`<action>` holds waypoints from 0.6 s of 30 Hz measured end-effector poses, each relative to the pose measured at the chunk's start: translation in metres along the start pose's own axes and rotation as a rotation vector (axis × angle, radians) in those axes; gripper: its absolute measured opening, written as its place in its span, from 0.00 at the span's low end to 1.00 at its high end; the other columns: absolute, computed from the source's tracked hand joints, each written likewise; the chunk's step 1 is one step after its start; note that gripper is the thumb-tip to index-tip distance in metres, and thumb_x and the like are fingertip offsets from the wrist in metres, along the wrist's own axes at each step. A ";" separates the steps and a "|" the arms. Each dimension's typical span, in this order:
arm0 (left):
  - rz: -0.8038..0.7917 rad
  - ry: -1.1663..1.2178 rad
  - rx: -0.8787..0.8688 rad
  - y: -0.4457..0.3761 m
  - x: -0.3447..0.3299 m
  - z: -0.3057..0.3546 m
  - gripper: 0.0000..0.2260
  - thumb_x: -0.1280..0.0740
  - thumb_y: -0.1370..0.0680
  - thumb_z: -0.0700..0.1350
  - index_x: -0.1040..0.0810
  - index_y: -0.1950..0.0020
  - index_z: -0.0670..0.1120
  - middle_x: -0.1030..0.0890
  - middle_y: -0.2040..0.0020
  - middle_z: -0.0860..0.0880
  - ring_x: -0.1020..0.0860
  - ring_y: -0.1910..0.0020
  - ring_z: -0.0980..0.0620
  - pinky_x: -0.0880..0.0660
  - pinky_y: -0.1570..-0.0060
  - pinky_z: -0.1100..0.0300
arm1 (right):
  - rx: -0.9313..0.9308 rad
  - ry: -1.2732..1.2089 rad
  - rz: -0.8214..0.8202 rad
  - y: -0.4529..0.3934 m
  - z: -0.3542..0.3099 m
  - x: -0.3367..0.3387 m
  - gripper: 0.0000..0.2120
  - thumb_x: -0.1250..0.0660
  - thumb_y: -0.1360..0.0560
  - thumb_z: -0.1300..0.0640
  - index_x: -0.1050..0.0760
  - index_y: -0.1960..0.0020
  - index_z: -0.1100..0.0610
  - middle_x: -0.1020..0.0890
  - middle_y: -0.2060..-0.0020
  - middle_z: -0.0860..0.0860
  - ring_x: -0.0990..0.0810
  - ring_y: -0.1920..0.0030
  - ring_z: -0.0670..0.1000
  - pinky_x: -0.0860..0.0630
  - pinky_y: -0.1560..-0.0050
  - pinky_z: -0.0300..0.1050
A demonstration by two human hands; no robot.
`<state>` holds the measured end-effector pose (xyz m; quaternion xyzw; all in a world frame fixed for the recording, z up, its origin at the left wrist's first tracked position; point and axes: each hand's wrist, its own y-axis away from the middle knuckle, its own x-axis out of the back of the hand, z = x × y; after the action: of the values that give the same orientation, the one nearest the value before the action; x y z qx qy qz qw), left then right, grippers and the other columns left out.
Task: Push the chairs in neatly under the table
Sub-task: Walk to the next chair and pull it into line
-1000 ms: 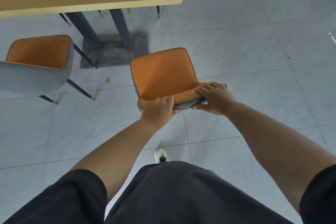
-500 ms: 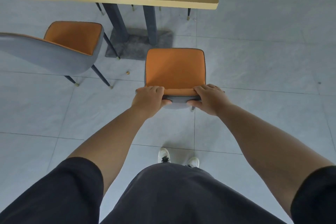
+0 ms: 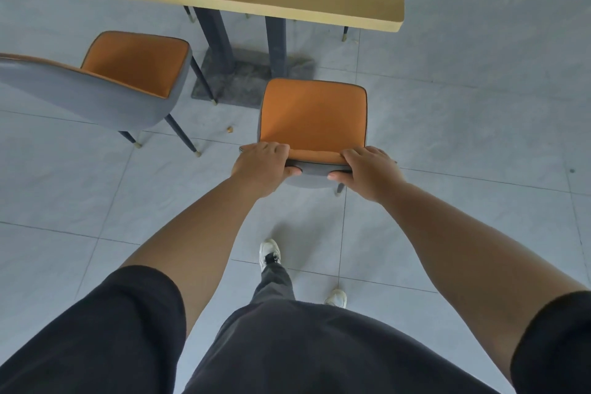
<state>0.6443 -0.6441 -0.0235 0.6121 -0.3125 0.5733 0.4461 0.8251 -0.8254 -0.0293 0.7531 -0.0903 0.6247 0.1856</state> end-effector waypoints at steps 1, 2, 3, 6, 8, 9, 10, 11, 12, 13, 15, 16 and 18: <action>-0.005 -0.009 -0.011 -0.007 0.002 -0.004 0.23 0.47 0.22 0.66 0.31 0.46 0.47 0.23 0.47 0.48 0.26 0.49 0.47 0.33 0.55 0.55 | -0.004 0.000 -0.004 -0.006 0.001 0.001 0.29 0.50 0.29 0.27 0.29 0.50 0.49 0.22 0.56 0.48 0.25 0.52 0.53 0.28 0.54 0.48; -0.009 -0.012 -0.023 -0.013 0.004 -0.009 0.23 0.48 0.22 0.66 0.31 0.45 0.47 0.23 0.47 0.48 0.26 0.49 0.46 0.34 0.56 0.55 | -0.009 0.001 -0.004 -0.013 0.002 0.002 0.29 0.51 0.29 0.27 0.29 0.50 0.49 0.21 0.55 0.48 0.25 0.53 0.53 0.27 0.53 0.49; -0.009 -0.017 -0.037 -0.018 0.006 -0.014 0.24 0.48 0.22 0.66 0.31 0.45 0.46 0.23 0.47 0.47 0.26 0.50 0.46 0.35 0.57 0.56 | -0.016 0.002 0.002 -0.019 0.002 0.002 0.29 0.51 0.29 0.27 0.29 0.50 0.49 0.21 0.55 0.48 0.25 0.53 0.53 0.28 0.52 0.48; 0.002 -0.046 -0.061 -0.032 0.013 -0.034 0.24 0.48 0.22 0.65 0.30 0.45 0.45 0.23 0.47 0.47 0.26 0.50 0.46 0.35 0.58 0.56 | -0.034 -0.009 0.033 -0.038 -0.005 0.004 0.28 0.51 0.28 0.27 0.28 0.50 0.50 0.21 0.54 0.48 0.25 0.52 0.53 0.29 0.52 0.48; -0.005 -0.059 -0.074 -0.040 0.016 -0.044 0.24 0.48 0.22 0.66 0.31 0.46 0.45 0.23 0.49 0.47 0.26 0.51 0.46 0.34 0.58 0.55 | -0.053 -0.015 0.042 -0.049 -0.009 0.006 0.29 0.51 0.29 0.28 0.28 0.50 0.50 0.21 0.54 0.48 0.25 0.52 0.53 0.29 0.51 0.48; -0.008 -0.062 -0.081 -0.046 0.018 -0.048 0.24 0.48 0.22 0.66 0.31 0.47 0.45 0.23 0.50 0.47 0.26 0.52 0.46 0.33 0.58 0.55 | -0.067 -0.016 0.037 -0.054 -0.011 0.008 0.29 0.51 0.29 0.28 0.28 0.50 0.50 0.21 0.54 0.48 0.25 0.52 0.53 0.29 0.51 0.48; -0.008 -0.060 -0.087 -0.051 0.020 -0.052 0.24 0.48 0.22 0.66 0.31 0.48 0.45 0.23 0.51 0.47 0.26 0.53 0.46 0.32 0.58 0.54 | -0.082 -0.019 0.028 -0.059 -0.013 0.010 0.29 0.52 0.29 0.28 0.28 0.49 0.50 0.21 0.54 0.48 0.25 0.51 0.53 0.29 0.50 0.48; -0.005 -0.058 -0.091 -0.056 0.022 -0.056 0.24 0.48 0.22 0.66 0.32 0.48 0.46 0.23 0.52 0.47 0.26 0.53 0.46 0.32 0.58 0.54 | -0.099 -0.023 0.019 -0.064 -0.014 0.011 0.29 0.51 0.30 0.28 0.28 0.49 0.49 0.21 0.54 0.48 0.26 0.50 0.53 0.30 0.50 0.48; 0.002 -0.056 -0.095 -0.060 0.023 -0.060 0.24 0.47 0.22 0.66 0.32 0.49 0.46 0.23 0.52 0.47 0.25 0.53 0.46 0.32 0.58 0.54 | -0.115 -0.026 0.015 -0.068 -0.015 0.012 0.28 0.51 0.30 0.28 0.28 0.49 0.49 0.21 0.53 0.48 0.26 0.50 0.54 0.31 0.49 0.47; 0.011 -0.054 -0.101 -0.064 0.023 -0.064 0.24 0.47 0.22 0.66 0.31 0.49 0.46 0.23 0.52 0.47 0.25 0.53 0.46 0.33 0.58 0.54 | -0.128 -0.030 0.014 -0.072 -0.015 0.013 0.28 0.50 0.30 0.28 0.28 0.49 0.49 0.22 0.54 0.48 0.26 0.50 0.54 0.32 0.49 0.47; 0.029 -0.048 -0.114 -0.070 0.021 -0.070 0.24 0.47 0.23 0.66 0.31 0.49 0.46 0.23 0.52 0.47 0.25 0.53 0.46 0.32 0.58 0.54 | -0.142 -0.035 0.013 -0.078 -0.016 0.013 0.28 0.50 0.30 0.28 0.28 0.48 0.49 0.22 0.53 0.48 0.27 0.50 0.54 0.32 0.46 0.48; 0.042 -0.047 -0.122 -0.072 0.020 -0.071 0.24 0.47 0.22 0.66 0.31 0.48 0.46 0.23 0.52 0.48 0.25 0.53 0.46 0.31 0.57 0.53 | -0.143 -0.035 0.019 -0.079 -0.015 0.013 0.29 0.50 0.30 0.28 0.28 0.48 0.50 0.21 0.53 0.49 0.26 0.50 0.55 0.32 0.44 0.48; 0.065 -0.040 -0.140 -0.076 0.019 -0.073 0.24 0.48 0.22 0.66 0.31 0.47 0.45 0.23 0.52 0.48 0.25 0.52 0.46 0.30 0.55 0.53 | -0.140 -0.025 0.027 -0.083 -0.013 0.014 0.29 0.50 0.29 0.28 0.27 0.46 0.49 0.21 0.52 0.49 0.25 0.50 0.55 0.33 0.42 0.50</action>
<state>0.6843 -0.5446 -0.0235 0.5802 -0.3802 0.5521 0.4626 0.8468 -0.7428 -0.0275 0.7448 -0.1462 0.6097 0.2285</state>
